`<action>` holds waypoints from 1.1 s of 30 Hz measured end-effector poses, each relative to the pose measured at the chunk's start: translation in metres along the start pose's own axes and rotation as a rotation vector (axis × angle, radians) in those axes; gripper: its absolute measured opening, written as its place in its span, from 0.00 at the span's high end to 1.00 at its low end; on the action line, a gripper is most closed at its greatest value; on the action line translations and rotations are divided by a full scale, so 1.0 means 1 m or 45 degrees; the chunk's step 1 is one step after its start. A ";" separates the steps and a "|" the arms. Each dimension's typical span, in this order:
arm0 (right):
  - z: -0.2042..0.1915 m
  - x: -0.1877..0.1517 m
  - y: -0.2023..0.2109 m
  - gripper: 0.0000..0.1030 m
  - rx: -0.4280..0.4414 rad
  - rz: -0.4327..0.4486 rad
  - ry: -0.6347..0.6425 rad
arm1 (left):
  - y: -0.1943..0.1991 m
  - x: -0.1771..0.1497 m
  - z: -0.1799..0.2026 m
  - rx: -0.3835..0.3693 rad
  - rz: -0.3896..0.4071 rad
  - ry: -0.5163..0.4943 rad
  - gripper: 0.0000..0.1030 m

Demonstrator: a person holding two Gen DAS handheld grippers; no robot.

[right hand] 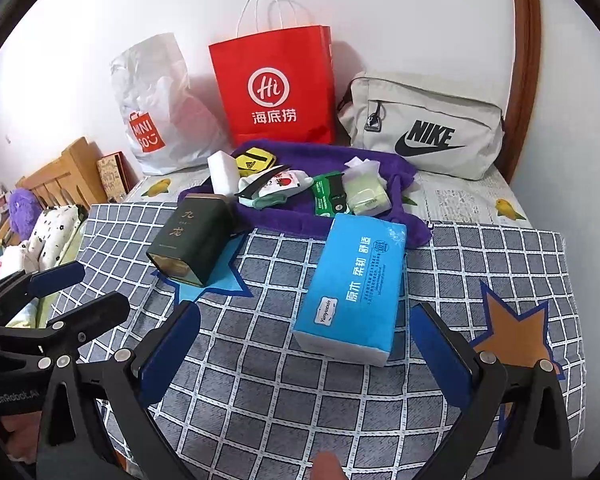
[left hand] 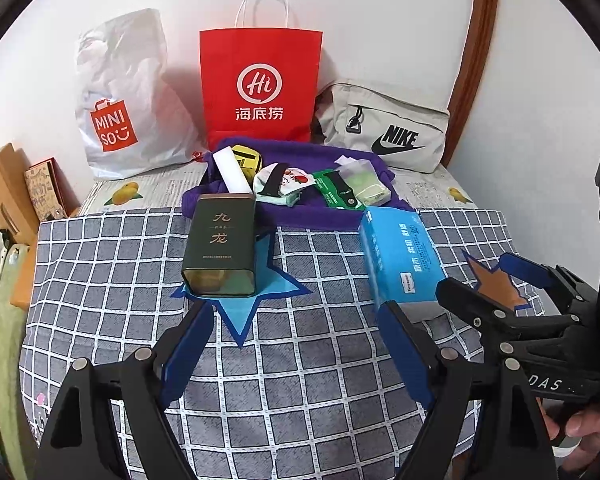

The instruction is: Organize soft objects

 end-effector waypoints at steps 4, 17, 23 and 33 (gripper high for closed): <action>-0.001 -0.002 0.000 0.00 -0.002 -0.008 0.004 | -0.002 -0.001 -0.004 0.036 0.003 0.004 0.19; -0.006 -0.006 -0.004 0.00 0.016 -0.027 0.005 | -0.007 -0.006 -0.012 0.038 -0.021 0.029 0.18; -0.006 -0.005 -0.004 0.00 0.009 -0.026 0.008 | -0.010 -0.007 -0.012 0.035 -0.032 0.039 0.18; -0.010 -0.004 -0.001 0.00 0.018 -0.012 0.018 | -0.009 -0.007 -0.015 0.050 -0.028 0.040 0.18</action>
Point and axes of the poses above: each gripper's, at about its wrist camera, not at the fingertips, and y roughly against the way its jaws point, z to its right, x to its top, the point moved 3 cm from there along -y, roughly the way its jaws point, and after that the axes turned 11 degrees about y, right-handed, at the moved point
